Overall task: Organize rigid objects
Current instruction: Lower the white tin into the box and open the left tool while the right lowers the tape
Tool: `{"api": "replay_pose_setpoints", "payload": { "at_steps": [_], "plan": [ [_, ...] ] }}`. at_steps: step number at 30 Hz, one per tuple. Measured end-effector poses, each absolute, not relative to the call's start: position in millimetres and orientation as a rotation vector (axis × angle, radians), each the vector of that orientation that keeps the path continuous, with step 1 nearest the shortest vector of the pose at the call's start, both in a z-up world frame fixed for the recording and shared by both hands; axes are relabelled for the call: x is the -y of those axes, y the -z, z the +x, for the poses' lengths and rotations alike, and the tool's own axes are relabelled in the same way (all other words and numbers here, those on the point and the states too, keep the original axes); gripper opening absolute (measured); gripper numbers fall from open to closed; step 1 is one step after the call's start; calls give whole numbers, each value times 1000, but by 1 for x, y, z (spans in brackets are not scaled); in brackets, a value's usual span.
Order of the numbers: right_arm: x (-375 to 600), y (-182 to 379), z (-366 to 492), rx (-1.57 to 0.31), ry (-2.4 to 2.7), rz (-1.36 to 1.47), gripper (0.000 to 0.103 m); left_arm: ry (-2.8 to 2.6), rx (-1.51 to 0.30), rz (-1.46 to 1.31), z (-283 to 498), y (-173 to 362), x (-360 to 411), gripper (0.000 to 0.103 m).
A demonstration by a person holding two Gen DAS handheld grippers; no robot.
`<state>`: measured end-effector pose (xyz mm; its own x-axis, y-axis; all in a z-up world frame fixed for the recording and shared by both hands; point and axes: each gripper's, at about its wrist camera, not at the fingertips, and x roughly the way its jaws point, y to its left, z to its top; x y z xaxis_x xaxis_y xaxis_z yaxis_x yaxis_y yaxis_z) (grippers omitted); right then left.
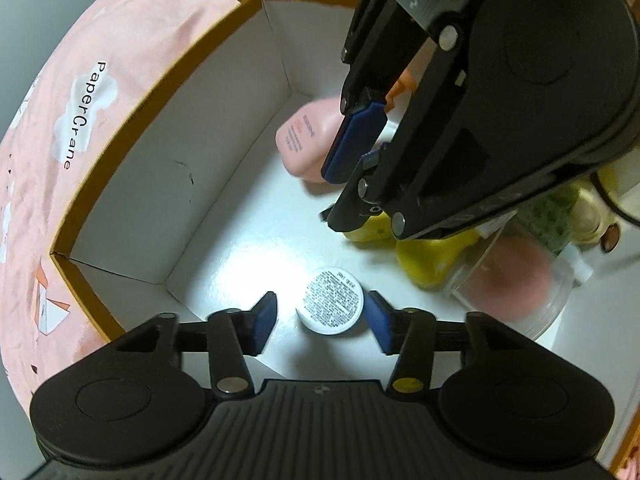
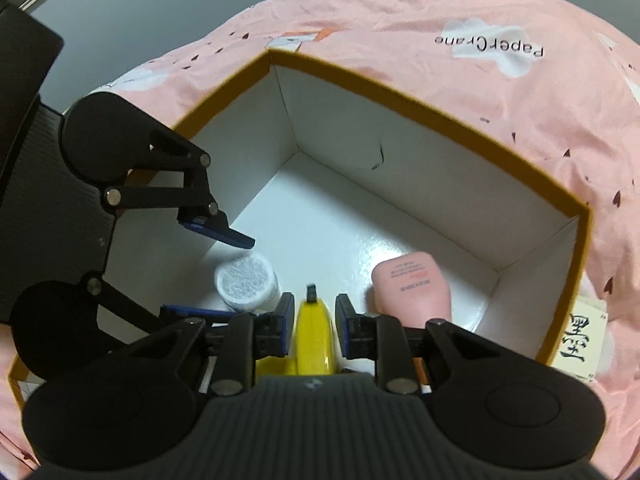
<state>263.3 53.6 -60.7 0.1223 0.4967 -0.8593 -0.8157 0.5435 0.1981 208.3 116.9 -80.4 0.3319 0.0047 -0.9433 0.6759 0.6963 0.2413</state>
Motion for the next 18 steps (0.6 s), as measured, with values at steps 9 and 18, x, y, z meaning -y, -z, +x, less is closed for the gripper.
{"api": "replay_pose_setpoints", "payload": {
  "at_steps": [9,18],
  "plan": [
    [-45,40,262,-1005,-959,-410,25,456,-1091,561,204,43,-127,67],
    [-38,30,272,-1025,-929,-604,33,387,-1024,475,204,34,-135,68]
  ]
}}
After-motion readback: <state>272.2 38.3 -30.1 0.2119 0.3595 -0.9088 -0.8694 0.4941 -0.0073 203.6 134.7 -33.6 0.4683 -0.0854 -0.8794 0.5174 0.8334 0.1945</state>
